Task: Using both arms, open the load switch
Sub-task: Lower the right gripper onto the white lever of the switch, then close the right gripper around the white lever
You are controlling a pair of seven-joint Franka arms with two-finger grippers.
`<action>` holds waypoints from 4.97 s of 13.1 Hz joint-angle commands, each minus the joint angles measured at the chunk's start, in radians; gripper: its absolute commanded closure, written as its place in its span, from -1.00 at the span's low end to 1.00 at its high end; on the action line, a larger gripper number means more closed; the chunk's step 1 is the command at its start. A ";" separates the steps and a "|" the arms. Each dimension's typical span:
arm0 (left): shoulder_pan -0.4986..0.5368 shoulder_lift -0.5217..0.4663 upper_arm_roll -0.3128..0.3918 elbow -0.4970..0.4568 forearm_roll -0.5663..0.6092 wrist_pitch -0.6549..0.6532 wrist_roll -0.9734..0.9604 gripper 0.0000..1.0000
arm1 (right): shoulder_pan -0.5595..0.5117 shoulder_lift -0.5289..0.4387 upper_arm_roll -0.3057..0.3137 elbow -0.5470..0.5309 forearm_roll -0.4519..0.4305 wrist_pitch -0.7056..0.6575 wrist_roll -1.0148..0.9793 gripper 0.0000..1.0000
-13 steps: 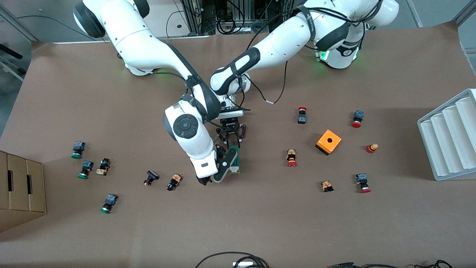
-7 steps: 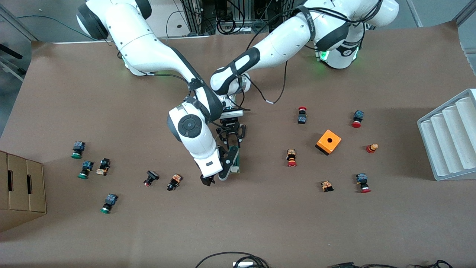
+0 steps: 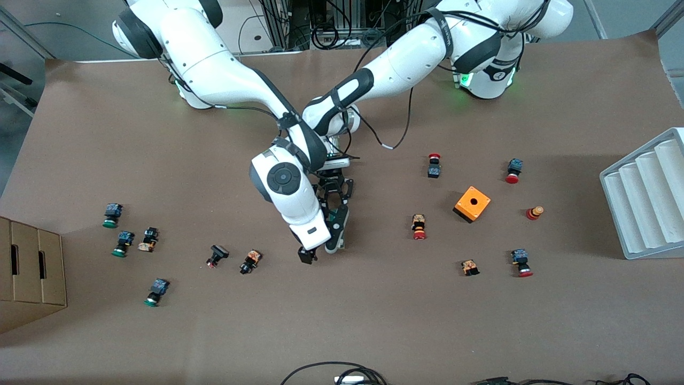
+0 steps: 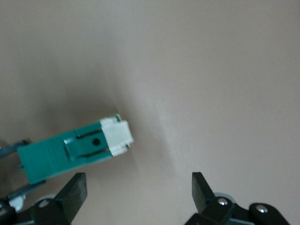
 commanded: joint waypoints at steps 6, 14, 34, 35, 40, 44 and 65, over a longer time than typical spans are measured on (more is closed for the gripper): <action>-0.012 0.020 0.008 0.014 0.013 -0.012 -0.023 0.46 | 0.066 0.046 -0.026 0.016 -0.008 0.046 0.001 -1.00; -0.012 0.020 0.008 0.013 0.013 -0.014 -0.023 0.46 | 0.076 0.079 -0.048 0.034 0.001 0.112 0.006 -1.00; -0.013 0.020 0.008 0.012 0.013 -0.018 -0.023 0.46 | 0.089 0.105 -0.057 0.049 -0.004 0.091 -0.002 -1.00; -0.013 0.020 0.008 0.010 0.013 -0.018 -0.023 0.46 | 0.089 0.105 -0.057 0.049 -0.005 0.091 -0.004 -1.00; -0.013 0.020 0.008 0.012 0.013 -0.017 -0.022 0.46 | 0.089 0.105 -0.057 0.048 -0.005 0.091 -0.004 -0.95; -0.013 0.020 0.008 0.012 0.013 -0.017 -0.022 0.46 | 0.096 0.105 -0.057 0.045 -0.004 0.091 0.000 -0.89; -0.019 0.019 0.008 0.004 0.013 -0.027 -0.022 0.46 | 0.108 0.097 -0.059 0.029 -0.005 0.071 0.003 -0.38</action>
